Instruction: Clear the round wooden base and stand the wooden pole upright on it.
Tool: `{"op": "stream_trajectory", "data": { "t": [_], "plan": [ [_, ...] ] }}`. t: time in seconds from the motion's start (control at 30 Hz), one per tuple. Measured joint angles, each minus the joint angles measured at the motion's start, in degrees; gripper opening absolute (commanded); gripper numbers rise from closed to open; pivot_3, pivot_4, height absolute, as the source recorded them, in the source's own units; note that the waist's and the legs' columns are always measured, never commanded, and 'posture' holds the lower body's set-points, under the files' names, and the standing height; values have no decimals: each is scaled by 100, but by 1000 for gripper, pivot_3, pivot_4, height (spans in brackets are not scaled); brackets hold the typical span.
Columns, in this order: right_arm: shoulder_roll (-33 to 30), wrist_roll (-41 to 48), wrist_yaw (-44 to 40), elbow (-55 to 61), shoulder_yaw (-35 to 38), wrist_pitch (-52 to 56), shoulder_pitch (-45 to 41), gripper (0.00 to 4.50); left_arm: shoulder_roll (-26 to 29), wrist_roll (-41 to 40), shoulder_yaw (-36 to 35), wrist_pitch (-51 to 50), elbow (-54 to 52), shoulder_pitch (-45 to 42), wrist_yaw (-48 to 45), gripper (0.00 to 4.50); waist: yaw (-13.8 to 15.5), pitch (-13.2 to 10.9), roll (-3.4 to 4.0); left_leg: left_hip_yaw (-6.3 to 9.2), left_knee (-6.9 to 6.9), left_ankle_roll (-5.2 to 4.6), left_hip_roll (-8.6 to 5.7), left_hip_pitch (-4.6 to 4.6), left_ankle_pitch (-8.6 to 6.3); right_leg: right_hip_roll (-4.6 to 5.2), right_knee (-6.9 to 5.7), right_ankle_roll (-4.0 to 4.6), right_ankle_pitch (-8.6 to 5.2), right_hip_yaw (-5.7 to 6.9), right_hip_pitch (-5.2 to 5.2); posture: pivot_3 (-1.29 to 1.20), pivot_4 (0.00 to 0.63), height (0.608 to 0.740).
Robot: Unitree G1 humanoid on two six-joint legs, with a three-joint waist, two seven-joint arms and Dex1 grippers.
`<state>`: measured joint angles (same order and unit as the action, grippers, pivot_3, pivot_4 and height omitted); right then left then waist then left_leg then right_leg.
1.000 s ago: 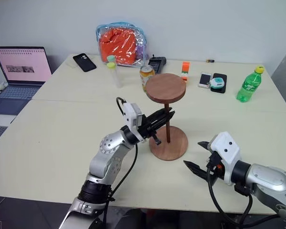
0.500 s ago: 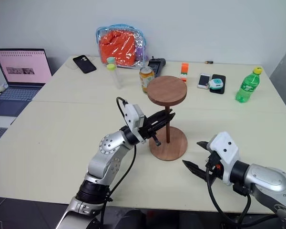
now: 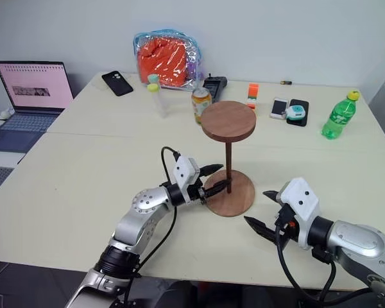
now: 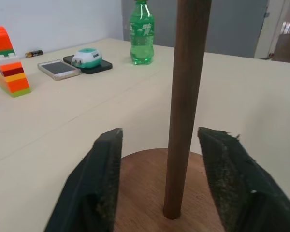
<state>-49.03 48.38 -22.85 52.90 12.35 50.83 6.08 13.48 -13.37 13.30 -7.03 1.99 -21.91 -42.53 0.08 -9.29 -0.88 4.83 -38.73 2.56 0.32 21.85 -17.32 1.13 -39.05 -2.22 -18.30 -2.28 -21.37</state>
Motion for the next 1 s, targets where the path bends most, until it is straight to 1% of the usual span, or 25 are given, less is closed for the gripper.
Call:
{"op": "stream_trajectory", "data": {
  "t": [0.03, 0.17, 0.23, 0.33, 0.4, 0.5, 0.63, 0.77, 0.9, 1.0],
  "plan": [
    [0, 0, -5, 0, 0, 0, 8, 4043, 2, 0, 4, -4, -23, 0, -52, 3414, -5, 0, 0, 0, 0, 0, 0, 0, 0, 0, 0, 0, 0, 0, 0, 0, 150, 740],
    [0, -7, -29, 0, 0, -3, 11, 4043, 45, -1, 80, -24, -191, 0, -203, 3414, -14, 0, 0, 0, 1, -1, 2, -2, 0, -2, -1, 0, 0, -1, 1, 0, 150, 740],
    [0, -15, -45, 0, 0, -8, 12, 4043, 178, 0, 115, -52, -215, 0, -335, 3414, -18, 0, 0, 0, 1, -1, 2, -2, 0, -3, -1, 0, 0, 0, 1, 0, 150, 740],
    [-3, -76, -84, -7, -1, -30, 42, 4043, 494, 50, 116, -261, -213, -66, -500, 3414, -20, 0, 0, 0, 2, -1, 2, -3, -1, -5, -2, 0, 0, 2, 0, 0, 150, 740],
    [-18, -144, -115, -19, 4, -47, 155, 4043, 802, 105, 96, -390, -212, -158, -613, 3414, -21, 0, 1, 1, 3, -1, 3, -3, -1, -6, -1, 0, 0, 3, 0, 0, 150, 740],
    [-78, -219, -315, -73, 72, -99, 299, 4043, 1189, 104, -22, -523, -368, -171, -736, 3414, -22, -3, 0, -1, 3, -1, 5, -2, -1, -5, -1, 0, 0, 3, -2, 0, 150, 740],
    [-246, -439, -692, -378, 382, -323, 433, 4043, 1896, -106, -523, -955, -869, -173, -943, 3414, -23, -4, 2, -2, 6, -2, 7, -7, -1, -6, -1, 0, 0, 3, 0, 0, 150, 740],
    [-267, -693, -1293, -823, 679, -935, 395, 4043, 2161, -258, -948, -1272, -912, -174, -884, 3414, -24, -9, 1, -7, 5, -3, 7, -7, -2, -6, 0, 0, 0, 7, -2, 0, 150, 740],
    [-560, -839, -2183, -1480, 1110, -1491, 332, 4043, 2754, -355, -1631, -1402, -800, -162, -867, 3414, -27, -17, -2, -7, 7, -3, 12, -8, -2, -7, 0, 0, 0, 8, -2, 0, 150, 740],
    [-672, -854, -2585, -1792, 1180, -1641, 189, 4043, 3107, -480, -1820, -1505, -957, 104, -1151, 3414, -30, -20, 4, -15, 13, -4, 11, -11, -2, -6, 1, 0, 0, 3, -3, 0, 150, 740]
  ]
}}
